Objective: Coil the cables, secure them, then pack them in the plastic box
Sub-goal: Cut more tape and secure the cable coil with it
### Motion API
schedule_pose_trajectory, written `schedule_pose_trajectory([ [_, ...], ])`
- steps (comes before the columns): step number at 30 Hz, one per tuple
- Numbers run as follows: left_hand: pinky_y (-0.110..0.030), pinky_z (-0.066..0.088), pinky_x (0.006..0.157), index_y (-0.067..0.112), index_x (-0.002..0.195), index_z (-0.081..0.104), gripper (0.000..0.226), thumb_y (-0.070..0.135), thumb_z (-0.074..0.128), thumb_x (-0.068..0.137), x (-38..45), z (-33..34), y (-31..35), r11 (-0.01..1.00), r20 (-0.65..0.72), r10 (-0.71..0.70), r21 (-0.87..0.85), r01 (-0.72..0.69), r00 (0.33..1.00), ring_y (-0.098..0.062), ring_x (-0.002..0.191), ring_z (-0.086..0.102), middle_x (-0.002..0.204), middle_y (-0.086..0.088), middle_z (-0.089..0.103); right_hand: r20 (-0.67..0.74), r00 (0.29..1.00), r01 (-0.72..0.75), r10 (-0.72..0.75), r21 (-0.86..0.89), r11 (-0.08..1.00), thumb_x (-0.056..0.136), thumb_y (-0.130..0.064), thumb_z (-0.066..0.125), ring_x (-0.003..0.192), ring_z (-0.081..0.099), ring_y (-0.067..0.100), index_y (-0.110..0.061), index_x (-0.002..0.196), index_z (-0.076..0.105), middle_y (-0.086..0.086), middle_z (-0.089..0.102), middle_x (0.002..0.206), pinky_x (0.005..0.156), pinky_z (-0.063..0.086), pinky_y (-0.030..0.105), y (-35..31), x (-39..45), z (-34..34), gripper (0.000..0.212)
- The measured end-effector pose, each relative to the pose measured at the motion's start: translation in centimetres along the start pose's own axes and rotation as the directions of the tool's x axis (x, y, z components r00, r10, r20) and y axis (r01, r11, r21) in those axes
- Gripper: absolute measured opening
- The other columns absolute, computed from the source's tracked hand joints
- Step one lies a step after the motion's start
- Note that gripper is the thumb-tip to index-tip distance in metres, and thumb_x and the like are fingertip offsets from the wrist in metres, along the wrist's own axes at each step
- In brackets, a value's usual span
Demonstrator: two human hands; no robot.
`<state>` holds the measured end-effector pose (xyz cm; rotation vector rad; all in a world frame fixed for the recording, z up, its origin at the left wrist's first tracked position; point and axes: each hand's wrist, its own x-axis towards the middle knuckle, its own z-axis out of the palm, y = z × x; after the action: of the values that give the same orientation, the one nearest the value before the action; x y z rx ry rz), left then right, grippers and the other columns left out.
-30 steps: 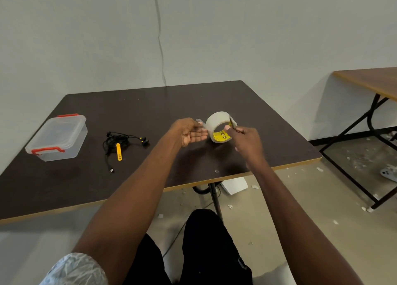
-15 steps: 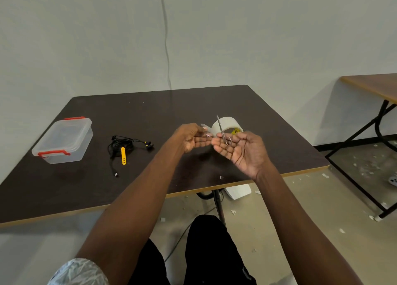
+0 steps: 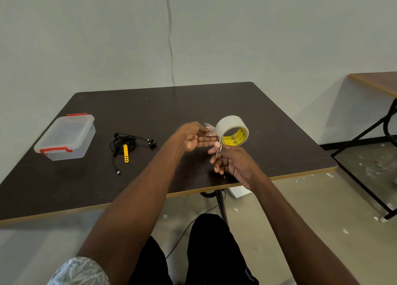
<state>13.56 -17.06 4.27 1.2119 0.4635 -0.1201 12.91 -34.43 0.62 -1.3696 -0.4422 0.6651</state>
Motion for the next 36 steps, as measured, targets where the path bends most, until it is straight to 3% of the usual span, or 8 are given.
schedule_pose_trajectory([
  [5,-0.043,0.054,0.081,-0.005,0.097,0.059,0.013,0.000,0.047,0.095,0.5,-0.5,-0.1,0.999,-0.012,-0.049,0.000,0.049,0.999,-0.029,0.085,0.069,0.083,-0.020,0.070,0.077,0.991,-0.097,0.107,-0.120,0.988,0.100,-0.015,0.051,0.059,0.056,0.018,0.006,0.116,0.062,0.014,0.065,0.083,0.050,0.040,0.023,0.1,0.3,-1.0,0.028],
  [8,-0.044,0.053,0.083,-0.005,0.097,0.059,0.013,0.000,0.048,0.094,0.6,-0.5,-0.1,0.997,-0.025,-0.071,-0.019,0.070,0.997,-0.030,0.091,0.067,0.093,-0.021,0.068,0.077,0.989,-0.111,0.124,-0.159,0.981,0.099,-0.027,0.054,0.054,0.049,0.015,0.007,0.111,0.062,0.009,0.058,0.075,0.047,0.033,0.023,0.1,0.7,-1.3,0.037],
  [11,-0.045,0.053,0.082,-0.002,0.095,0.058,0.010,0.001,0.048,0.093,0.8,-0.3,0.1,0.996,-0.024,-0.092,-0.016,0.092,0.995,-0.030,0.093,0.066,0.099,-0.020,0.067,0.133,0.980,-0.135,0.150,-0.118,0.984,0.098,-0.042,0.051,0.052,0.047,0.012,0.003,0.106,0.062,0.006,0.057,0.073,0.044,0.031,0.022,0.3,1.3,-1.5,0.047],
  [14,-0.045,0.054,0.081,-0.002,0.094,0.059,0.010,0.000,0.049,0.092,0.8,-0.1,0.2,0.994,-0.029,-0.108,-0.026,0.108,0.994,-0.030,0.091,0.067,0.099,-0.020,0.068,0.156,0.969,-0.185,0.191,-0.049,0.981,0.101,-0.038,0.044,0.051,0.049,0.012,0.005,0.108,0.062,0.008,0.058,0.075,0.042,0.035,0.019,0.3,1.9,-2.0,0.047],
  [19,-0.041,0.058,0.058,-0.001,0.093,0.060,0.009,0.001,0.051,0.091,0.6,0.0,0.2,0.991,-0.037,-0.130,-0.031,0.129,0.991,-0.030,0.086,0.069,0.099,-0.020,0.069,0.159,0.968,-0.188,0.194,-0.053,0.981,0.101,-0.034,0.044,0.053,0.050,0.012,0.006,0.110,0.060,0.009,0.058,0.076,0.043,0.036,0.019,0.1,2.4,-2.2,0.044],
  [24,-0.036,0.059,0.059,0.000,0.091,0.062,0.011,0.003,0.051,0.091,0.6,0.2,0.1,0.989,-0.022,-0.146,-0.025,0.146,0.989,-0.027,0.071,0.071,0.092,-0.017,0.071,0.173,0.969,-0.167,0.176,-0.066,0.984,0.094,-0.037,0.051,0.054,0.049,0.012,0.006,0.111,0.060,0.007,0.057,0.076,0.043,0.035,0.019,-0.1,2.9,-2.4,0.047],
  [36,-0.036,0.057,0.063,-0.001,0.097,0.062,0.011,0.003,0.056,0.089,0.2,0.5,0.2,0.990,-0.026,-0.138,-0.024,0.137,0.990,-0.026,0.078,0.071,0.090,-0.016,0.072,0.122,0.983,-0.127,0.137,-0.088,0.988,0.100,-0.027,0.048,0.052,0.045,0.012,0.006,0.106,0.062,0.007,0.056,0.073,0.042,0.032,0.019,-0.6,2.8,-2.1,0.036],
])
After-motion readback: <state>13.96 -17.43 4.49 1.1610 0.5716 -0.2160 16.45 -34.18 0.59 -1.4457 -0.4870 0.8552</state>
